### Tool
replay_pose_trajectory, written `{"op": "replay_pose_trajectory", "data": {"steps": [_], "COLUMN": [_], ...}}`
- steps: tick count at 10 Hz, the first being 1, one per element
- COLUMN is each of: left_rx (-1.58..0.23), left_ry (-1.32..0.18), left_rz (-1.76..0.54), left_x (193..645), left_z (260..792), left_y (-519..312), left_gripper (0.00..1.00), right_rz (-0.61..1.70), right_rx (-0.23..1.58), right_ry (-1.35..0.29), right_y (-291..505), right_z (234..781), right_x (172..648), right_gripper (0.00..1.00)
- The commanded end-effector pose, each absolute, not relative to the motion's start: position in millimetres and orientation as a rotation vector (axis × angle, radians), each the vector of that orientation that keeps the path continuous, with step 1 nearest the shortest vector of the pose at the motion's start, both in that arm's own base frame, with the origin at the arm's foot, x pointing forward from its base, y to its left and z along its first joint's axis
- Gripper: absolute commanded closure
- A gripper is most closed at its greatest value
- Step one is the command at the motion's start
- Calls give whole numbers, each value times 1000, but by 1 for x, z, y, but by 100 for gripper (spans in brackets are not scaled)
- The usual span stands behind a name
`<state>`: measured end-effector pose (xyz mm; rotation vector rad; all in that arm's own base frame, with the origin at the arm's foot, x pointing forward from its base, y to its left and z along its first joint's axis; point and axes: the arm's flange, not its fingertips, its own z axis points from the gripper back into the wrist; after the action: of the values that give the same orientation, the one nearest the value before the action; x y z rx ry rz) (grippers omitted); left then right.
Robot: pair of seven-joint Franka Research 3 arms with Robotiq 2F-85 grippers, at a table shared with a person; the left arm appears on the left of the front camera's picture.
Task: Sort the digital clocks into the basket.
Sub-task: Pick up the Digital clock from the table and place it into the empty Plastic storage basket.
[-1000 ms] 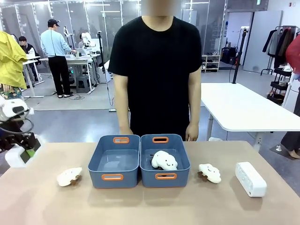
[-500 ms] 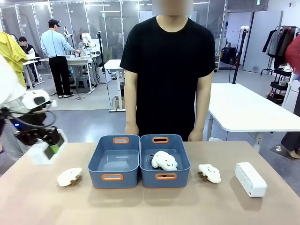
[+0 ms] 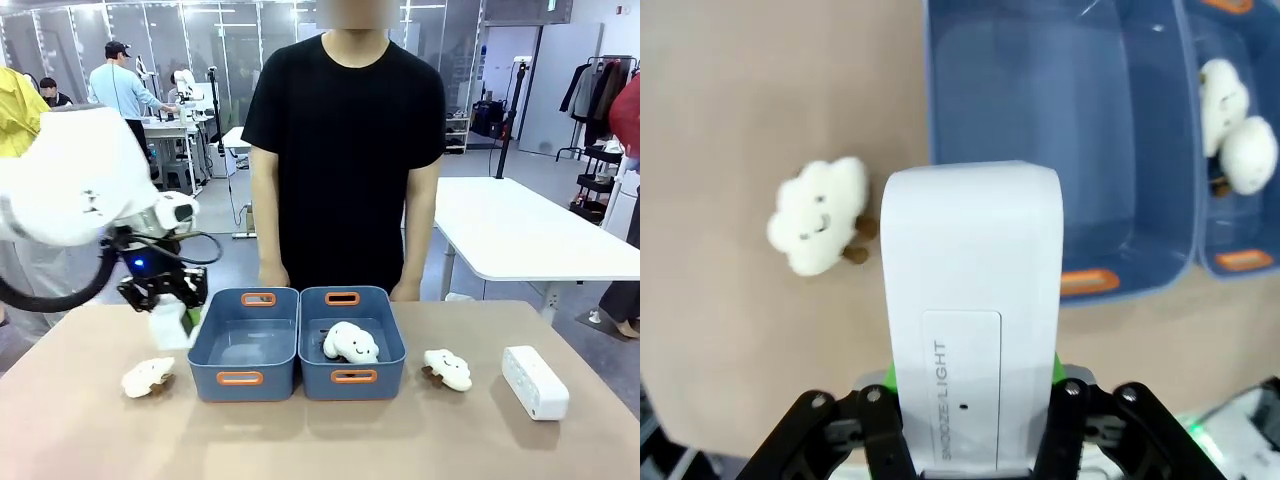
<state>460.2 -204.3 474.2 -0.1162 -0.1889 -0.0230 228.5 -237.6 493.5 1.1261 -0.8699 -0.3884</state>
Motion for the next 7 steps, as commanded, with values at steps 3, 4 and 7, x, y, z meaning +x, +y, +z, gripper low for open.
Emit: {"op": "replay_pose_trajectory", "data": {"steps": [3, 4, 7], "left_rx": [-88, -103, -50], "left_ry": [-211, -205, -192], "left_rz": [-44, -20, 22], "left_x": [517, 535, 561], "left_z": [443, 428, 375], "left_y": [-272, -279, -287], "left_gripper": [49, 49, 49], "right_rz": [-382, -382, -382], "right_rx": [1133, 1133, 1133], "right_ry": [-881, -881, -881], "right_y": [-237, -237, -237], "right_z": [494, 494, 494], "right_x": [228, 228, 228], "right_gripper": [0, 0, 0]}}
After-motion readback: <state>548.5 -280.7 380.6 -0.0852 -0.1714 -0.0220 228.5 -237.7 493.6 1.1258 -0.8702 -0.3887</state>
